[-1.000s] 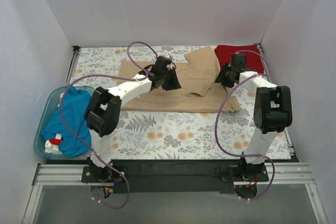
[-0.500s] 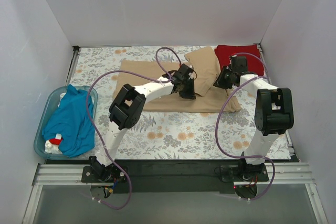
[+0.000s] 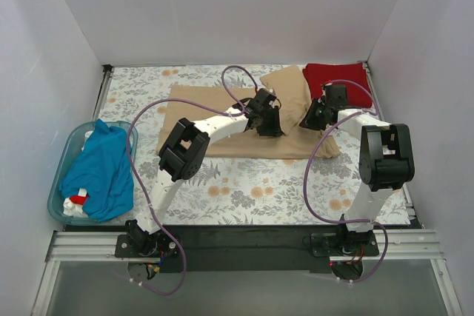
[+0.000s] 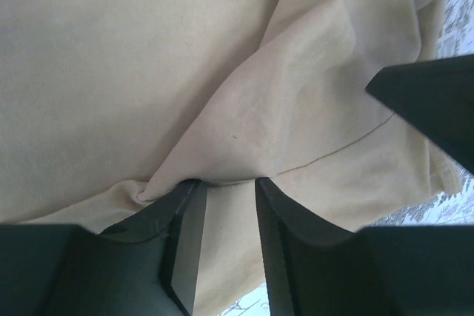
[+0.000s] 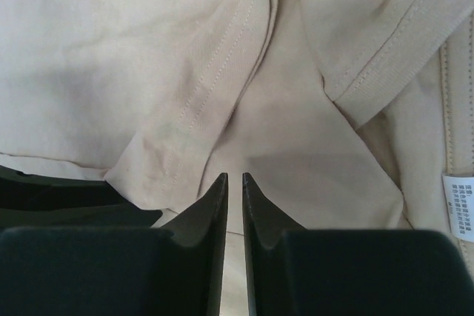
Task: Fold and stack the t-shirts
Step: Fold the tshirt
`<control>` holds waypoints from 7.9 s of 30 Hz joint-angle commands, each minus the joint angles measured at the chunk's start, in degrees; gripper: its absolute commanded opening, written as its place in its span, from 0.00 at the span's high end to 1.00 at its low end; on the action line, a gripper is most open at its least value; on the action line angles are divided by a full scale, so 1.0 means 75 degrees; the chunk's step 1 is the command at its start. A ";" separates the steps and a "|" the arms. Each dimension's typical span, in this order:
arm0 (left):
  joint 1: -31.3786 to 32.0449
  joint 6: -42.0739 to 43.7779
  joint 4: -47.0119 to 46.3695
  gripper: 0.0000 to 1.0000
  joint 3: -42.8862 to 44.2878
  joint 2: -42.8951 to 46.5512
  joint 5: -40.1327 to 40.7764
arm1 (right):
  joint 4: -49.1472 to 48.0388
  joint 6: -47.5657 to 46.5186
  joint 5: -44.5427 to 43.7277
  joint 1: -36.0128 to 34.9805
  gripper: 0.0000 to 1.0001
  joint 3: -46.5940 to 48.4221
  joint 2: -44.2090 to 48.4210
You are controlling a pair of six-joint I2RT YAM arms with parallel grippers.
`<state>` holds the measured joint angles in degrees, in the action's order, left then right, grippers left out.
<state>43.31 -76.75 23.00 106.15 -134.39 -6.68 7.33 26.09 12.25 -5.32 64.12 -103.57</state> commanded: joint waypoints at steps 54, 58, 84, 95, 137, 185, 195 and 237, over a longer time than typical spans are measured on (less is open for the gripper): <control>-0.0876 -0.2165 -0.1649 0.61 -0.1848 0.0996 -0.0317 | -0.0310 0.0482 0.0921 -0.0357 0.80 0.2947 -0.2338; -0.0888 -0.2118 -0.1649 0.61 -0.1860 0.1125 -0.0212 | -0.0345 0.0553 0.1108 -0.0404 0.80 0.3216 -0.2667; -0.1415 -0.2095 -0.2341 0.60 -0.2586 0.2027 -0.0294 | -0.0427 -0.0033 0.0981 -0.0708 0.53 0.2808 -0.1485; -0.1919 -0.1954 -0.1650 0.61 -0.3664 0.3701 0.0479 | -0.0673 -0.0231 0.0101 -0.1048 0.77 0.1225 -0.0476; -0.4696 -0.2200 0.1761 0.63 -0.7414 0.7910 0.3222 | 0.1154 -0.0443 -0.0568 -0.0125 0.49 -0.1421 0.3413; -0.6161 -0.2435 0.0577 0.87 -0.7650 0.5767 0.2554 | 0.0454 -0.0338 -0.0743 0.1296 0.44 -0.3498 0.3544; -0.6161 -0.2341 0.0776 1.00 -0.7521 0.5684 0.2730 | 0.0370 -0.0314 -0.0766 0.1307 0.88 -0.3346 0.3309; -0.6150 -0.2834 0.2757 0.87 -0.8868 0.9738 0.1911 | 0.4577 0.0062 -0.0311 0.3077 0.59 -0.3756 0.6485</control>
<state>-2.22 -97.97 42.19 40.42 -64.36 9.17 38.61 27.31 9.21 17.06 35.51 -56.82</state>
